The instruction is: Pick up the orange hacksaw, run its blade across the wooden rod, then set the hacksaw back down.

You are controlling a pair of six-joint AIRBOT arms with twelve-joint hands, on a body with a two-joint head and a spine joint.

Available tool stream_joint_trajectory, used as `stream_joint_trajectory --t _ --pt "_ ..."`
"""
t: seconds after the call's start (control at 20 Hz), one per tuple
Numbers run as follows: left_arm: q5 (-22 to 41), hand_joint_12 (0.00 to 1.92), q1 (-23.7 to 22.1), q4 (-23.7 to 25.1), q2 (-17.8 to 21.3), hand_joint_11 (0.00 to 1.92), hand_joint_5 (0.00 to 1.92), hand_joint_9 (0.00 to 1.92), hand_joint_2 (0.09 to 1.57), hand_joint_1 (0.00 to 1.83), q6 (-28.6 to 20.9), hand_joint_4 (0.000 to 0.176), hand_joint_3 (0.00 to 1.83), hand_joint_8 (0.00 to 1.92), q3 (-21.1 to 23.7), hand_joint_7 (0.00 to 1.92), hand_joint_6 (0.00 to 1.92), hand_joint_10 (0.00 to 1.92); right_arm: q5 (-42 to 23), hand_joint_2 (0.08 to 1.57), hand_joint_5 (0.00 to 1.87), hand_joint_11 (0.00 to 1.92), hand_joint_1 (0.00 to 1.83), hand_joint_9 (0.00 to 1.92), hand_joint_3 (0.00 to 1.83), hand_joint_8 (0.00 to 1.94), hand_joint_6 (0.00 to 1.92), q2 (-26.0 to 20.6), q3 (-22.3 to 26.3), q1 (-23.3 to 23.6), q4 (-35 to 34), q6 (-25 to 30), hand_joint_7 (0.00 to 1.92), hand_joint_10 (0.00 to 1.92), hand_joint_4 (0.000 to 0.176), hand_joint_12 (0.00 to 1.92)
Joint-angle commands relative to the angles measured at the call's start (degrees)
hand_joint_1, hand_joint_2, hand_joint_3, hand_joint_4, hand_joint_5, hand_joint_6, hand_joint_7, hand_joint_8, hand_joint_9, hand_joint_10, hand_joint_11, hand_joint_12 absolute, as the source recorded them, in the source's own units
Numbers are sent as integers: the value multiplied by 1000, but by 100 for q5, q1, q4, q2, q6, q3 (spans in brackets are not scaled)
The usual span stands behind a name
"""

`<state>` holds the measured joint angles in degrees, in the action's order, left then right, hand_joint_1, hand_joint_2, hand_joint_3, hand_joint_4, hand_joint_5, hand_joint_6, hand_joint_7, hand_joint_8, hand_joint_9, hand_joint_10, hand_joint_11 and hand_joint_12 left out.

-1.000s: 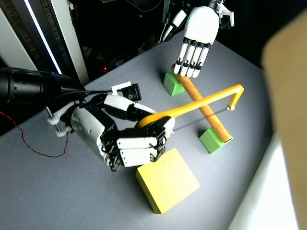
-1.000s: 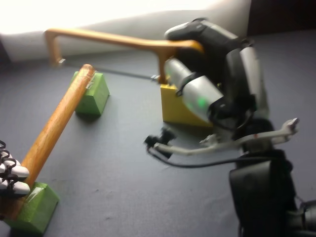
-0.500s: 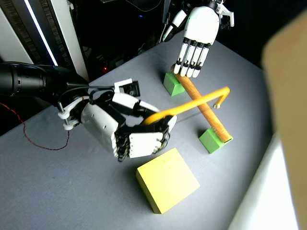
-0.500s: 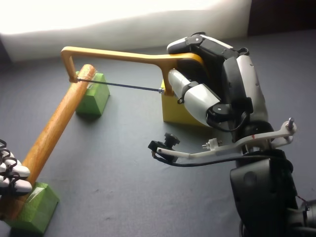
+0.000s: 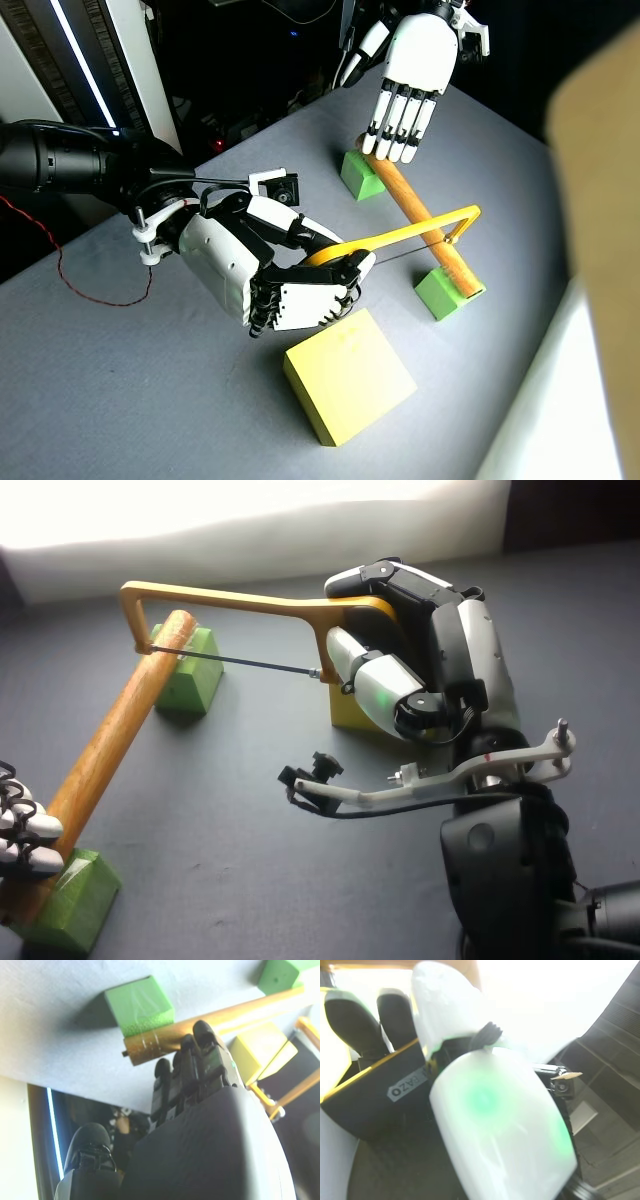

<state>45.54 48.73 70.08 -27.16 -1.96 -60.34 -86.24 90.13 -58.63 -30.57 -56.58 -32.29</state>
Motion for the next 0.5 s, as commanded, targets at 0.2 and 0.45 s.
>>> stream_joint_trajectory --t 0.2,0.45 --pt "103 452 -53 -201 -36 0 136 114 1209 0 9 0 1 3 -40 93 4 5 -226 1176 807 957 1367 875 1 1268 954 42 132 82 577 76 814 1466 0 1478" --pt "102 422 -53 -201 -57 0 131 97 1214 0 9 0 1 3 -51 88 2 4 -44 1172 810 937 1368 886 0 1242 966 85 190 83 580 -20 823 1451 0 1460"
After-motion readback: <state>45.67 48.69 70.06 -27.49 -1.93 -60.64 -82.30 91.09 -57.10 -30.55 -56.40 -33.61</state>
